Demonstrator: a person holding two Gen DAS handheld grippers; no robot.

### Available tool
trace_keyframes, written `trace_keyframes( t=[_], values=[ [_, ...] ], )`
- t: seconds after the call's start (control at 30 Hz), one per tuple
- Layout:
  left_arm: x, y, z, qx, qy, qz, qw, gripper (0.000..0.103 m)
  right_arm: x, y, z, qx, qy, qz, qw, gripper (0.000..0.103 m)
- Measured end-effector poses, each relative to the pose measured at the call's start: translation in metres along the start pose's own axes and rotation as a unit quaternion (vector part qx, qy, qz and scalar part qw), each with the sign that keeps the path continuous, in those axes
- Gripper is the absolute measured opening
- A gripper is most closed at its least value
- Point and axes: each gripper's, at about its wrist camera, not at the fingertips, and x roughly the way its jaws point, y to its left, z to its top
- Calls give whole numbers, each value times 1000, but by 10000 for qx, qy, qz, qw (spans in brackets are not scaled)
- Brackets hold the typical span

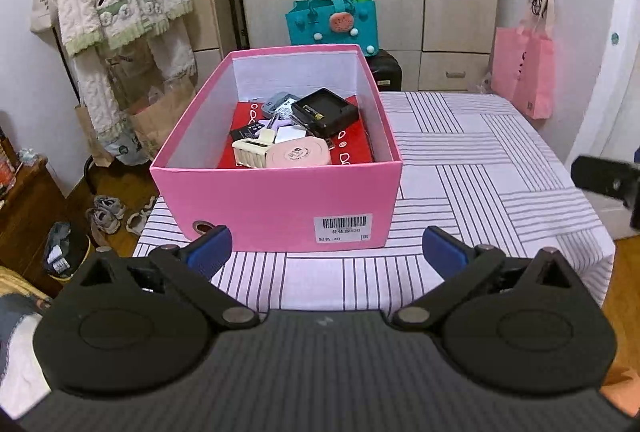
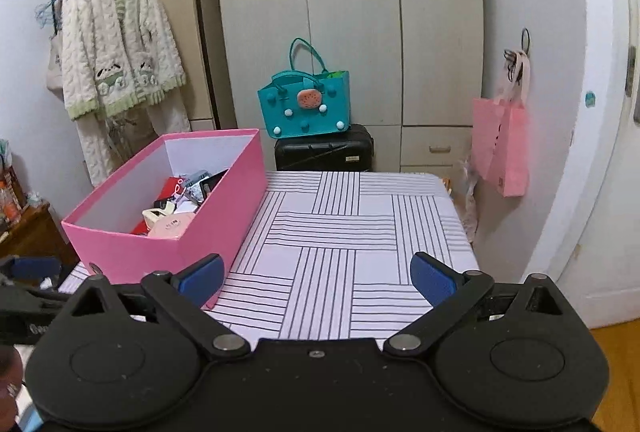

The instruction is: Organize rigid objects

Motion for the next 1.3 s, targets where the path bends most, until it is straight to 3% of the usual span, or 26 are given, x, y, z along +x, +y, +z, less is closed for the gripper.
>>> trace_keyframes(
  t=[0.23, 0.7, 1.07, 1.3],
  values=[
    [4, -2, 0, 132, 115, 31, 9998, 103, 4, 1, -4, 61, 71, -211, 9997, 101],
    [-11, 7, -4, -58, -201, 447, 9988, 103, -7, 6, -7, -98, -182, -471, 9987, 101],
    [-18, 8, -5, -19, -240, 334, 9991, 103, -14, 9, -11, -143, -322, -461, 9983, 101],
    [-23, 8, -8, 24, -494, 327, 9982, 103, -22, 13, -18, -184, -759, -363, 9963, 101]
  ],
)
